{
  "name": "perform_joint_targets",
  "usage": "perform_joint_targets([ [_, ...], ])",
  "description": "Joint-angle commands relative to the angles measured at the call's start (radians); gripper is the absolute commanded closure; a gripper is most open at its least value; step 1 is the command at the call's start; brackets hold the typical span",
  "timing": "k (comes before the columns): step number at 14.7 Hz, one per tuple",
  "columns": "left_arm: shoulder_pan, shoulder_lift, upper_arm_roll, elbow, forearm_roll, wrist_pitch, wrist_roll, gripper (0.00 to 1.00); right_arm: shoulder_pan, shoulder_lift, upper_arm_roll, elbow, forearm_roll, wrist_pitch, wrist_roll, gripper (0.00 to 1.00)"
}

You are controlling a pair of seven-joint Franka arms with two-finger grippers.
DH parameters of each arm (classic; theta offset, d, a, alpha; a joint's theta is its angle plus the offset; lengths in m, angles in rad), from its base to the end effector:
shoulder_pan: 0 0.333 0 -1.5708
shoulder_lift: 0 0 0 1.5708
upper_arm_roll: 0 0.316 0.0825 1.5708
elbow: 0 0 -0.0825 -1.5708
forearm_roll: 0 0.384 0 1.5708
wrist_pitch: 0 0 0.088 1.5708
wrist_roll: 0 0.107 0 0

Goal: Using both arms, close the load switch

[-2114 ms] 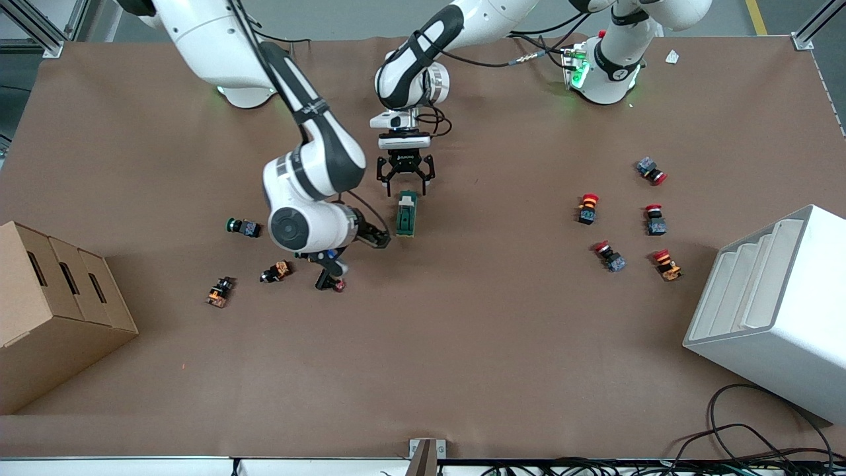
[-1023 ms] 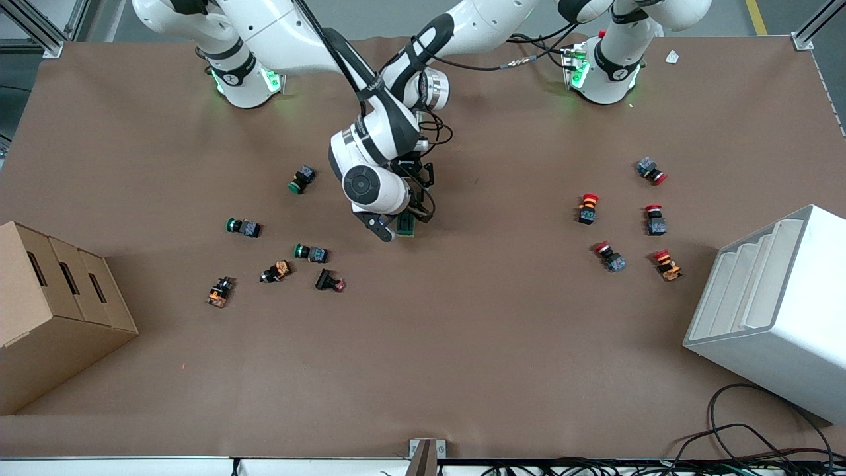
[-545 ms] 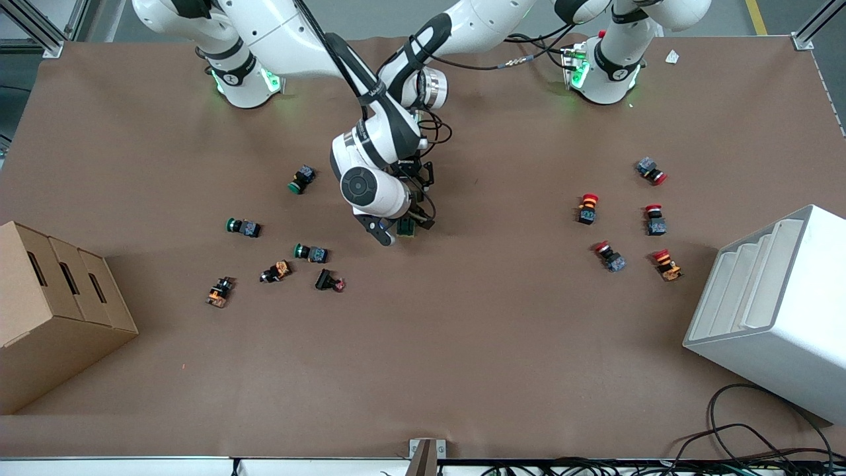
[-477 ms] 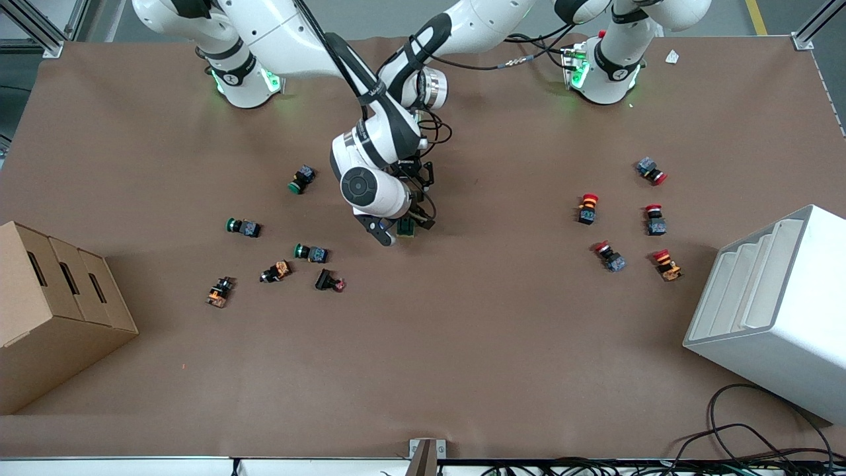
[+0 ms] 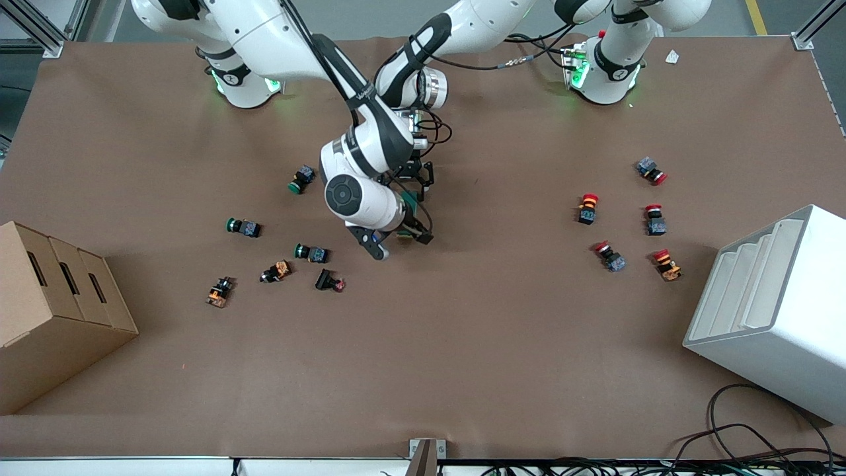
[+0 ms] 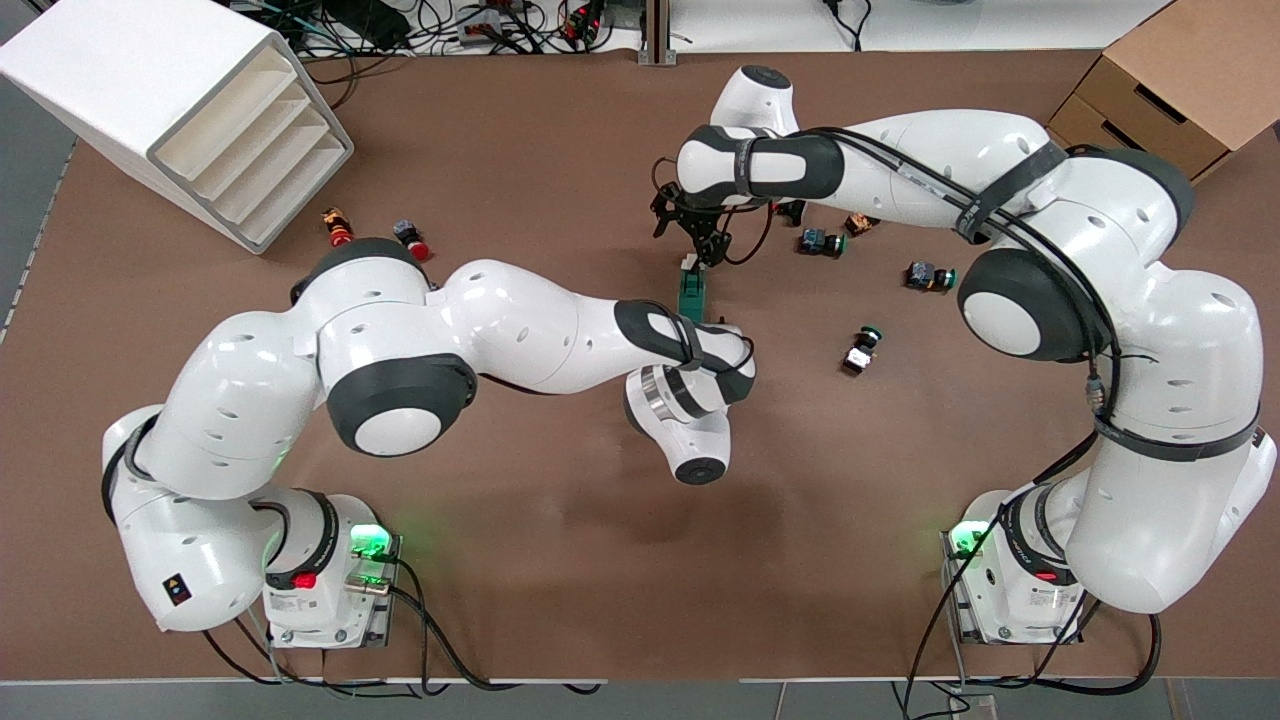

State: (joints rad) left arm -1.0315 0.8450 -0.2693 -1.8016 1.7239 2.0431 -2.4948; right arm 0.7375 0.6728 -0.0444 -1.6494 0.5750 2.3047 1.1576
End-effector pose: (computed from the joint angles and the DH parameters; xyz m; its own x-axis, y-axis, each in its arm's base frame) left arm 0.2208 -0.5778 0.0798 0.4964 -0.0471 0.8668 -0.0588 -0.9981 -0.0206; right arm 0.5188 0.4500 0.2208 0.6228 -0.6855 -0.3771 -0.7576 -0.6487 -0.0718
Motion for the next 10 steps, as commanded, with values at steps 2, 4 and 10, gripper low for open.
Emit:
perform_joint_targets([
  [2,-0.004,0.036,0.002,0.013,-0.006,-0.003,0.002,0.0,-0.012,0.079,0.003,0.08,0.014,0.013,-0.015,0.0],
  [4,-0.005,0.034,0.002,0.011,-0.006,-0.003,-0.009,0.0,-0.032,0.082,0.003,0.095,0.009,0.012,-0.018,0.0],
  [10,-0.004,0.028,0.002,0.011,-0.006,-0.004,-0.032,0.0,-0.082,0.11,0.003,0.125,0.009,-0.011,-0.053,0.0],
])
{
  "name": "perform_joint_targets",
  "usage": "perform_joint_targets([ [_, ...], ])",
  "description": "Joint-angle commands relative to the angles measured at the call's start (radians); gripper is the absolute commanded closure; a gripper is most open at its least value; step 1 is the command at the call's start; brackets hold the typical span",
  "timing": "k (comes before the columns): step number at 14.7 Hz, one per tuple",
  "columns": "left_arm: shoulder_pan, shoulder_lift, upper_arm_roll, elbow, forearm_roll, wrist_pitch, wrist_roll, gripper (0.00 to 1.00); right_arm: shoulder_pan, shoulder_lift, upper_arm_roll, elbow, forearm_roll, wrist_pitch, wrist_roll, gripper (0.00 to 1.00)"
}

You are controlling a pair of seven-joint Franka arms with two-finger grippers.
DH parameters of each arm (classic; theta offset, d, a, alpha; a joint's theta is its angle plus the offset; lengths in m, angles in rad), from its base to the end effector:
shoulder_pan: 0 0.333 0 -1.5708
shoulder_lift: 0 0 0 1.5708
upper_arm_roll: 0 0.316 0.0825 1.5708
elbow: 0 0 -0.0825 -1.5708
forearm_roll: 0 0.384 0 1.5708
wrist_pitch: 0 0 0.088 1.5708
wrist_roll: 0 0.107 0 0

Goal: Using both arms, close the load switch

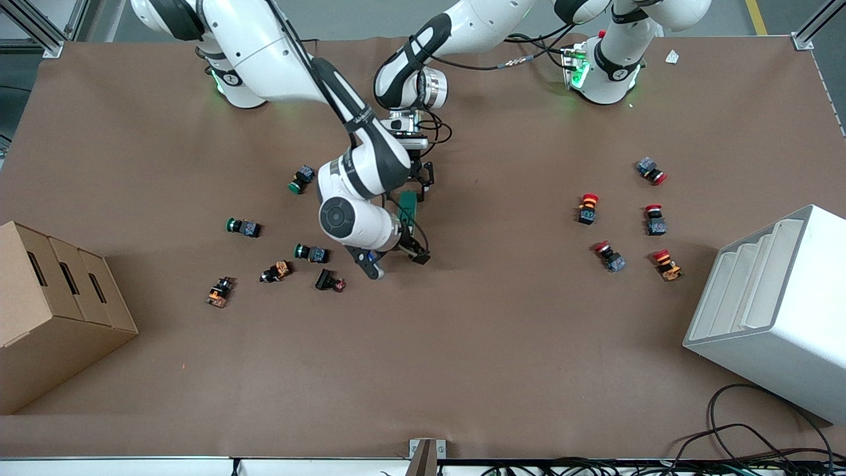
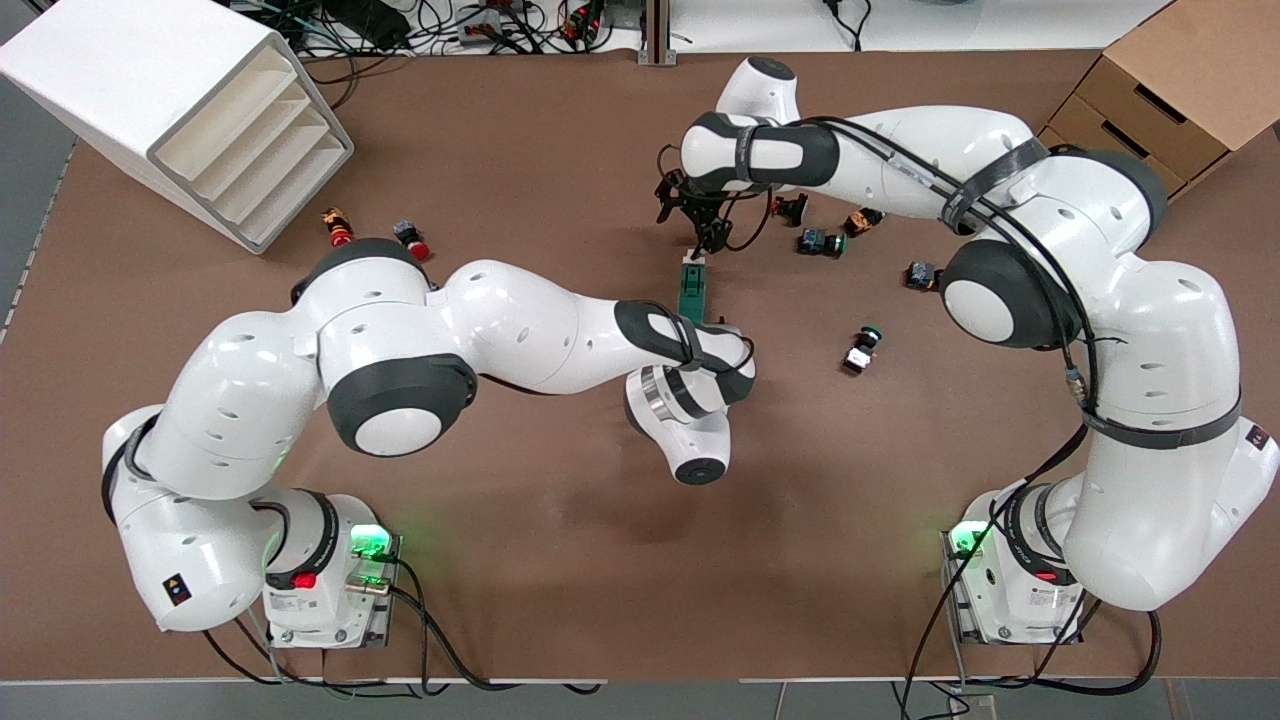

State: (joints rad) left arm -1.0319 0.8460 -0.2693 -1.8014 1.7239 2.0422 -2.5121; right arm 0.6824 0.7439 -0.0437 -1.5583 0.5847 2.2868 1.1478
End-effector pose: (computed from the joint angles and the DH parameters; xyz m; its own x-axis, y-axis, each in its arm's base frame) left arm 0.2206 -0.5776 0.0793 0.4971 -0.0306 0.8672 -0.0501 -0.9987 -0.0065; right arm 0.5553 0.4337 0.2091 0.5930 -0.7060 -0.3871 -0.7846 -0.6147 -0.0807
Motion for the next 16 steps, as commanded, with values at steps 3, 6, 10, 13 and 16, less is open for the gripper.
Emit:
perform_joint_targets([
  [3,0.004,0.021,-0.001,0.016,-0.007,-0.001,-0.045,0.0,-0.095,0.031,-0.004,0.111,-0.041,-0.154,-0.098,0.0],
  [6,0.01,0.007,-0.007,0.016,-0.023,0.01,-0.044,0.0,-0.216,-0.01,0.001,0.118,-0.188,-0.282,-0.296,0.0],
  [10,0.05,-0.082,-0.008,0.028,-0.113,0.133,0.017,0.0,-0.368,-0.118,-0.001,0.072,-0.319,-0.426,-0.662,0.0],
  [13,0.108,-0.177,-0.027,0.03,-0.278,0.186,0.177,0.0,-0.473,-0.233,-0.002,-0.009,-0.454,-0.435,-0.906,0.0],
  [16,0.18,-0.284,-0.027,0.034,-0.517,0.243,0.489,0.0,-0.584,-0.328,-0.002,-0.066,-0.538,-0.443,-1.066,0.0],
])
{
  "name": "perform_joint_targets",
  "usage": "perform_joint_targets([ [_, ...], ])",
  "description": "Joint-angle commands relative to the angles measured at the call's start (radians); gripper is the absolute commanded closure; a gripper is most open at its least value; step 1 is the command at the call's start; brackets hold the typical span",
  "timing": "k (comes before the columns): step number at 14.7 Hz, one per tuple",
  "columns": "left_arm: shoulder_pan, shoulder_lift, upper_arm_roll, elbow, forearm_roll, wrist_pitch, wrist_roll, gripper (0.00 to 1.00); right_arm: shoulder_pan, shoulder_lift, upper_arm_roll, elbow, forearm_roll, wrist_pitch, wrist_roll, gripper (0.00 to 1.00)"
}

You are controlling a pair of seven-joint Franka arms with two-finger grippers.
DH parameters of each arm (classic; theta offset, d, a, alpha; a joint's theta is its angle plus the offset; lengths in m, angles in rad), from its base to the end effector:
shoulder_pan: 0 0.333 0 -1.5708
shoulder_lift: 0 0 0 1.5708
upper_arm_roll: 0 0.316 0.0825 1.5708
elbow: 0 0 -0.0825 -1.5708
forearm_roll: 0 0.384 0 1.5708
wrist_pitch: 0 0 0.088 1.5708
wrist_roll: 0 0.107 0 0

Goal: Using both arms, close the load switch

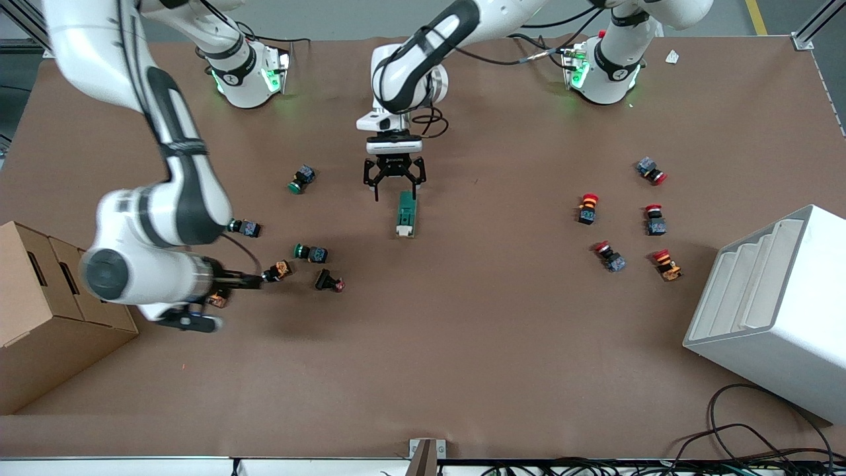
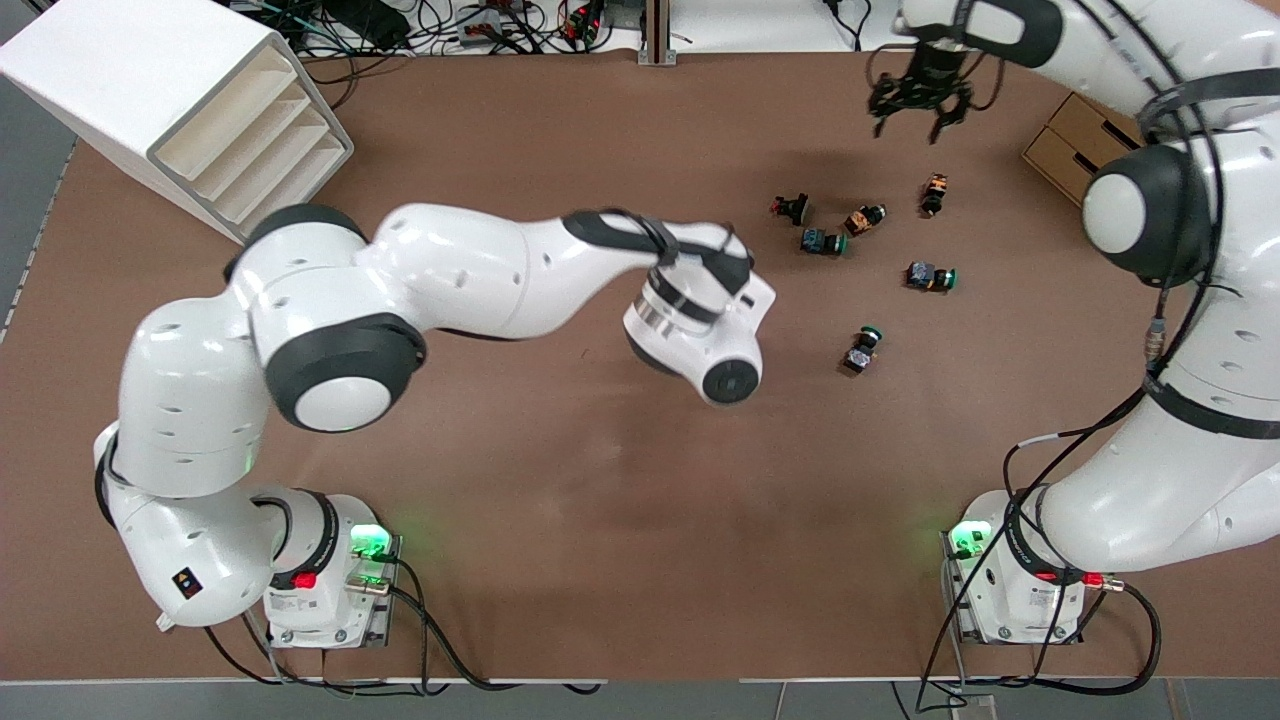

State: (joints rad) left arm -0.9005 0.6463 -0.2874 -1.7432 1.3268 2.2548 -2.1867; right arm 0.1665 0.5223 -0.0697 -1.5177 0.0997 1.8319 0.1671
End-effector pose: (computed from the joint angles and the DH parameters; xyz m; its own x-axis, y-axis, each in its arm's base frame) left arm 0.2905 -0.6028 0.2183 0.6989 0.1158 0.7058 0.0777 -0.9933 0.0860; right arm 0.6684 0.0796 0.3436 0.9726 -0.0959 -0.2119 -0.1022 -0.9946 -0.0192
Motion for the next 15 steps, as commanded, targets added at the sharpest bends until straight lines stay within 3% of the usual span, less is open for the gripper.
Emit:
perform_joint_targets([
  [1,0.063,-0.103,-0.009,-0.004,-0.196,0.031,0.261,0.0,-0.097,-0.132,0.024,-0.12,-0.066,0.007,-0.107,0.0],
  [4,0.127,-0.152,-0.007,0.063,-0.409,0.02,0.534,0.0,-0.145,-0.211,0.024,-0.125,-0.101,-0.031,-0.146,0.0],
  [7,0.205,-0.221,-0.007,0.065,-0.546,0.003,0.716,0.0,-0.156,-0.283,0.024,-0.124,-0.141,-0.097,-0.147,0.0],
  [11,0.31,-0.293,-0.006,0.114,-0.733,-0.17,1.02,0.0,-0.157,-0.346,0.024,-0.114,-0.143,-0.157,-0.147,0.0],
  [15,0.544,-0.379,-0.009,0.16,-0.929,-0.191,1.388,0.0,-0.159,-0.351,0.025,-0.05,-0.144,-0.212,-0.147,0.0],
])
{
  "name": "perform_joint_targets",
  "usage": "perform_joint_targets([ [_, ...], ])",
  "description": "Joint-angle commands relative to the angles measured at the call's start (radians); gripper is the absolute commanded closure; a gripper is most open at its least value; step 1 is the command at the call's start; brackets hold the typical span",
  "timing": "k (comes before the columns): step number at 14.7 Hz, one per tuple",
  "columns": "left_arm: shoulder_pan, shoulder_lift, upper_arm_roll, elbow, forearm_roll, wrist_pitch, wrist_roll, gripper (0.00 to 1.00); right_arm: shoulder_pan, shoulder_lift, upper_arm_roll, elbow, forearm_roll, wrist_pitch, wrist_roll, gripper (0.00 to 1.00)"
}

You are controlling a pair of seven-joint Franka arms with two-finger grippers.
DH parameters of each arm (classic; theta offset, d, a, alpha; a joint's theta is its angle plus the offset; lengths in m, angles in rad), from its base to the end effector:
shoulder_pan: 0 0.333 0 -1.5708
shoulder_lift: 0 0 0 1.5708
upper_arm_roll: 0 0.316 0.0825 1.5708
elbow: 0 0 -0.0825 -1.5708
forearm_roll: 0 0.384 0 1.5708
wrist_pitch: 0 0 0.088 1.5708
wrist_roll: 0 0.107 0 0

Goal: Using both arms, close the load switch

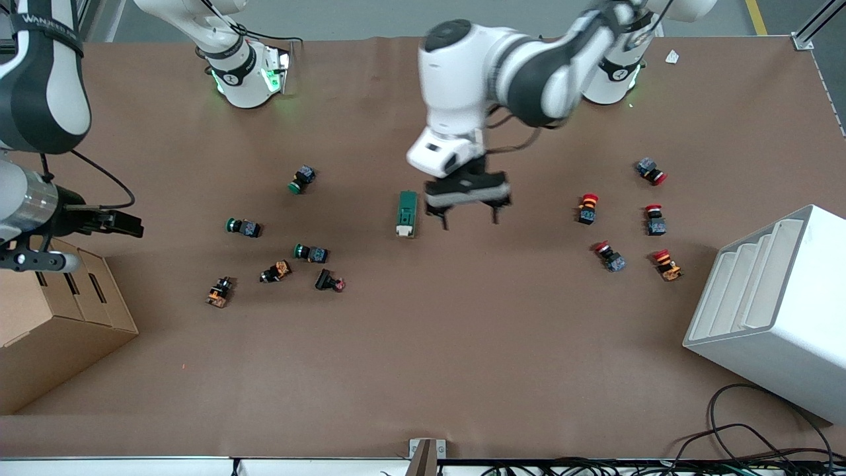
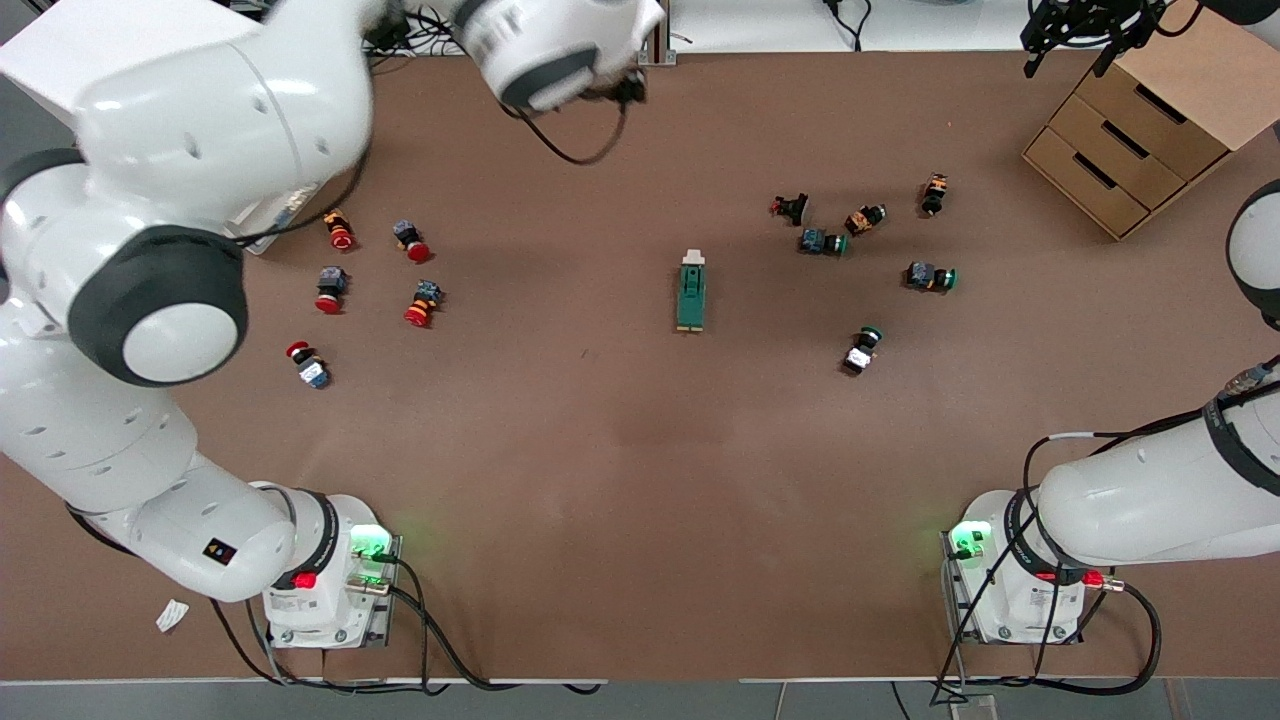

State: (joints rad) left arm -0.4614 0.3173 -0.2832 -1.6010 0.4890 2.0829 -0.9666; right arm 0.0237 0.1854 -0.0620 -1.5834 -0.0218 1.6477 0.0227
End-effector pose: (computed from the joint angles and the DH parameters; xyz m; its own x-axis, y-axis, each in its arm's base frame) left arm 0.5234 -0.4211 0.4740 0.9247 0.0186 0.3803 0.0576 -0.9942 -0.0913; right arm 0.6060 -0.0227 0.5171 0.9910 -0.0593 -0.1197 -0.0554 -0.9978 0.0355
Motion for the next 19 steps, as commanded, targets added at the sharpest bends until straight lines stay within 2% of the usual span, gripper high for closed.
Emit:
perform_joint_targets([
  [1,0.166,-0.069,-0.013,0.024,-0.16,-0.035,0.265,0.0,-0.016,-0.012,0.018,0.025,-0.024,-0.035,-0.001,0.0],
  [3,0.289,-0.101,-0.013,0.032,-0.272,-0.067,0.453,0.0,-0.014,-0.01,0.018,0.037,-0.035,-0.049,-0.001,0.0],
  [7,0.434,-0.196,0.002,0.029,-0.39,-0.208,0.728,0.0,-0.019,-0.007,0.016,0.097,-0.038,-0.091,-0.001,0.0],
  [9,0.438,-0.251,0.062,0.026,-0.409,-0.324,0.816,0.0,-0.025,-0.003,0.016,0.124,-0.038,-0.126,0.0,0.0],
  [12,0.472,-0.326,0.082,0.007,-0.421,-0.429,0.91,0.0,-0.024,-0.003,0.016,0.173,-0.037,-0.183,0.002,0.0],
  [16,0.495,-0.421,0.11,-0.045,-0.468,-0.564,0.928,0.0,-0.013,0.005,0.018,0.186,-0.029,-0.186,0.013,0.0],
  [19,0.494,-0.449,0.128,-0.054,-0.468,-0.573,0.93,0.0,-0.021,0.003,0.018,0.178,-0.009,-0.197,0.011,0.0],
])
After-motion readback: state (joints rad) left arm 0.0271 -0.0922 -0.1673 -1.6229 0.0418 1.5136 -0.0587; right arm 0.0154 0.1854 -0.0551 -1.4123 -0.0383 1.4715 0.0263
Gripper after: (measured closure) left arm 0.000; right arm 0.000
